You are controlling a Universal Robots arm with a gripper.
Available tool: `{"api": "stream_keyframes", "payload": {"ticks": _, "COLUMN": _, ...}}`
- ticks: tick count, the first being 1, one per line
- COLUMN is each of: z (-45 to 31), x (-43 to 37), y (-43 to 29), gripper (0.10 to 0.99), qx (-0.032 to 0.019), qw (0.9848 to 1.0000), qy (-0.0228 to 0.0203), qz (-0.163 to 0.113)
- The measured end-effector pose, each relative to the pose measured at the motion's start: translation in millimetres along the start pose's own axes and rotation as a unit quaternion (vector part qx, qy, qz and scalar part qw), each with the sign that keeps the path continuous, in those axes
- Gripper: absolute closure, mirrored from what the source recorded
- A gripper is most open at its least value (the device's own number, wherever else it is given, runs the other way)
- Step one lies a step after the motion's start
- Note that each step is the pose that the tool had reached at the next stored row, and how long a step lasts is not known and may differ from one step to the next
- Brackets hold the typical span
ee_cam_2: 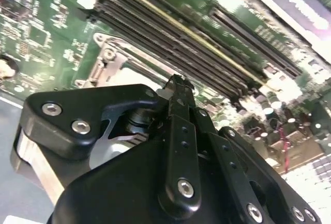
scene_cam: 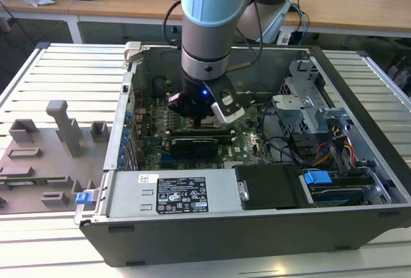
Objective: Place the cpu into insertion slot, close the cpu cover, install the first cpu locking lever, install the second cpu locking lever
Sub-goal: 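Install the second cpu locking lever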
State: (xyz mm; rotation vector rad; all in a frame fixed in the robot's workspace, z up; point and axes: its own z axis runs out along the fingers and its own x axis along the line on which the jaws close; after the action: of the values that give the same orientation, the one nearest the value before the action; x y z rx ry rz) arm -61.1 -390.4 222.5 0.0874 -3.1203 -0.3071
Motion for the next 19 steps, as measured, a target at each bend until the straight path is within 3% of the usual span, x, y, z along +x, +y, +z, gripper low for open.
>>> {"api": "stream_keyframes", "payload": {"ticks": 2, "z": 1.5, "x": 5.8, "y": -3.7, "gripper": 0.98, "qx": -0.0008, "qw": 1.0, "qy": 0.0008, "qz": -0.004}}
{"api": "stream_keyframes", "payload": {"ticks": 6, "z": 5.3, "x": 13.0, "y": -4.3, "gripper": 0.98, "qx": -0.0049, "qw": 0.9999, "qy": 0.0029, "qz": -0.016}}
{"api": "stream_keyframes", "payload": {"ticks": 14, "z": 14.7, "x": 21.9, "y": -5.7, "gripper": 0.98, "qx": -0.0136, "qw": 0.9991, "qy": 0.007, "qz": -0.039}}
{"api": "stream_keyframes", "payload": {"ticks": 19, "z": 18.3, "x": 23.0, "y": -5.6, "gripper": 0.98, "qx": -0.0171, "qw": 0.9985, "qy": 0.0092, "qz": -0.051}}
